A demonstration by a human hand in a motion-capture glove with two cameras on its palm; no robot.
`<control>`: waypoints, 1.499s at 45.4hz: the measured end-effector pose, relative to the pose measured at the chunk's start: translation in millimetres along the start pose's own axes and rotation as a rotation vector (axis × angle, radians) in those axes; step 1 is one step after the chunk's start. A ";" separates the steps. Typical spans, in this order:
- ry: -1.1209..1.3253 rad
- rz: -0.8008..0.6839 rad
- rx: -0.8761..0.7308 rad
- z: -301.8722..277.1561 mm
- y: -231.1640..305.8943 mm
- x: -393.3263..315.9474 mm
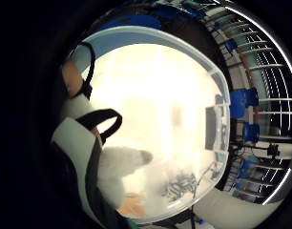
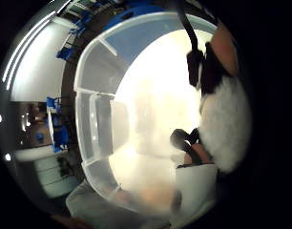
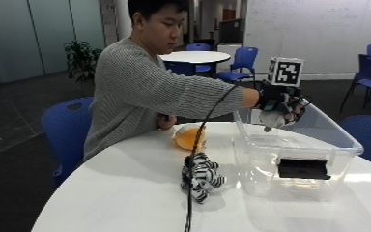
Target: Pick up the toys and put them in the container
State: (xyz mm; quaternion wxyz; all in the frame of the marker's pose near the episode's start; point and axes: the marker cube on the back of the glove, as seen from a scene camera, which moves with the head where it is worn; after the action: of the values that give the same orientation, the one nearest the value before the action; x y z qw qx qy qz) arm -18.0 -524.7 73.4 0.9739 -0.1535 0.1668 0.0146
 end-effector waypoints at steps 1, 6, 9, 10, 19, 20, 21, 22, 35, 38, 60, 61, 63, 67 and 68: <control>0.004 0.000 -0.017 1.8 0.8 1.0; -0.023 0.022 -0.099 6.7 7.5 3.3; -0.040 0.028 -0.111 5.7 13.8 5.0; -0.041 0.027 -0.107 4.7 16.2 5.8; -0.056 -0.002 -0.051 -12.2 52.0 14.0; -0.060 0.004 -0.043 -15.5 59.1 15.4; -0.066 0.017 -0.034 -19.4 67.3 16.9; -0.076 0.035 -0.022 -23.9 76.6 19.2; -0.031 0.071 0.143 -42.6 269.1 158.5; -0.070 0.221 0.104 -26.2 289.2 186.8; -0.160 0.290 -0.127 139.4 290.1 190.6; -0.151 0.292 -0.137 145.1 289.9 189.7; -0.140 0.295 -0.150 153.6 289.4 188.0; -0.153 0.297 -0.147 163.5 287.8 187.2; -0.155 0.299 -0.143 165.2 287.3 187.2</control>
State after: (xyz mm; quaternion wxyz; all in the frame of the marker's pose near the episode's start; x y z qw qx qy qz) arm 188.7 -205.1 75.4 0.9574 -0.1944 0.1105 0.1827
